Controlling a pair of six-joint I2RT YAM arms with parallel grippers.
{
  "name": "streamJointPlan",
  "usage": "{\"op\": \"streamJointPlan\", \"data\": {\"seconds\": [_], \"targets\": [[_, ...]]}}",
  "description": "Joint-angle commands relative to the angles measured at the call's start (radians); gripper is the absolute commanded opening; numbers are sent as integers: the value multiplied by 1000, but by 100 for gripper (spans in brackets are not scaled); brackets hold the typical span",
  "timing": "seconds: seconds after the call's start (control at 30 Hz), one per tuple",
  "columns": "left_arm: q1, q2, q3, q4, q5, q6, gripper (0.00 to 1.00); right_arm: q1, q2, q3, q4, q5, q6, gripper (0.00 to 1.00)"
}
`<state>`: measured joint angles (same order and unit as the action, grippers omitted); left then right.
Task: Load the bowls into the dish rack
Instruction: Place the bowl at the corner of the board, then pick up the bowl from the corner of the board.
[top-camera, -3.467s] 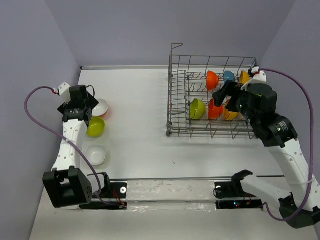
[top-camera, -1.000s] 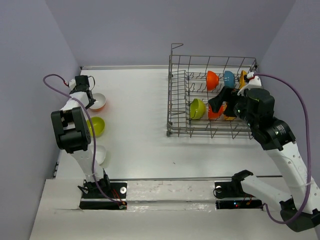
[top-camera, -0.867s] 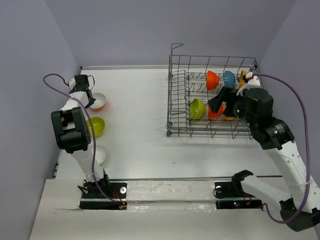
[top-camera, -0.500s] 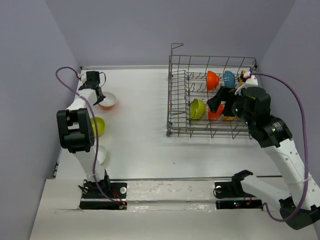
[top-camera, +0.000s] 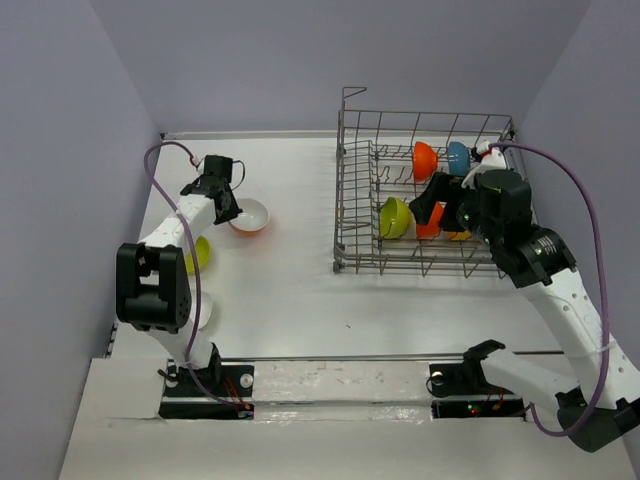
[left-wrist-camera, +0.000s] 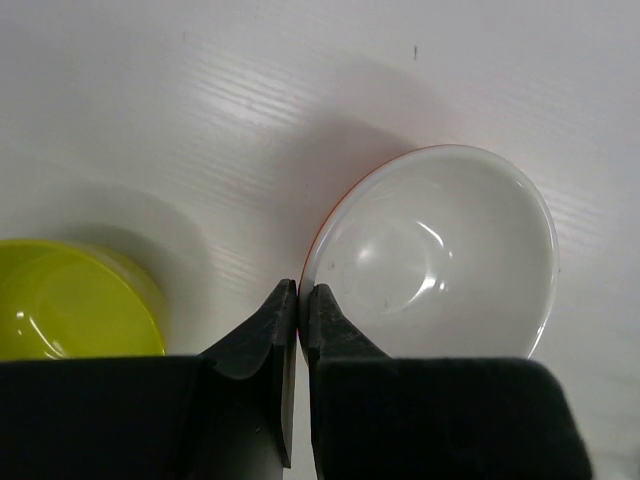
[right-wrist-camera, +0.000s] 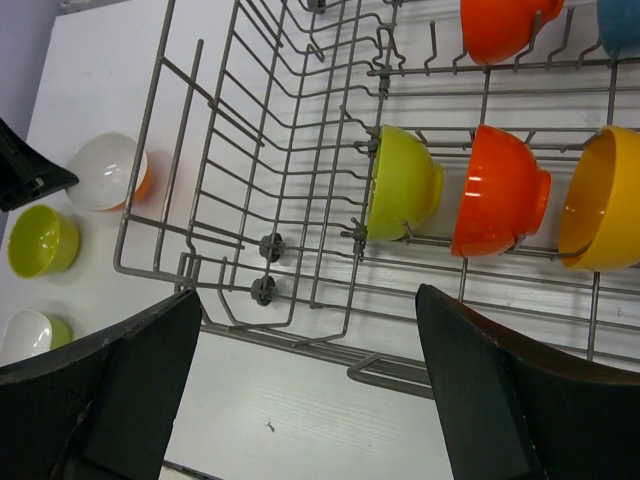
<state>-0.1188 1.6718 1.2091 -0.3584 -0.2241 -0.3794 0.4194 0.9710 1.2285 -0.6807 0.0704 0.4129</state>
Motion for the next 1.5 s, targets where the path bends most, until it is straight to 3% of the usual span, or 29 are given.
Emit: {"op": "streamJointPlan", "data": {"seconds": [0.0,0.2,0.4,0.77,0.8,0.9,1.03,1.13,1.33,1.43,1.47], "targets": [[-38,-136,-72,-4,57,-26,0,-1,11,12,43,-30,-31,93],[-133,-211,-152,-14,77,-49,0,-1,55,40,40,-99,-48,89],[-177,-262,-235,9,85,-81,0,19,158,173,17,-130,-56,85],[-179,-254,-307,41,71,-99,1,289,400,446,-26,43,-59,85],[-179,-260,-316,45,71,-105,11,311,426,466,-22,48,-60,85],[-179,-265,-324,45,71,-102,23,343,465,497,-26,63,-68,85],[-179,-294,-326,29,52,-93,47,424,560,601,-59,121,-94,85],[-179,-326,-315,6,52,-87,53,462,600,650,-79,144,-108,85],[-156,-487,-183,-131,-18,-72,55,498,682,739,-120,192,-125,86],[-72,-549,-119,-125,0,-35,56,522,719,766,-128,204,-126,86],[8,-560,-112,-113,47,-26,57,533,730,773,-129,212,-126,85]]}}
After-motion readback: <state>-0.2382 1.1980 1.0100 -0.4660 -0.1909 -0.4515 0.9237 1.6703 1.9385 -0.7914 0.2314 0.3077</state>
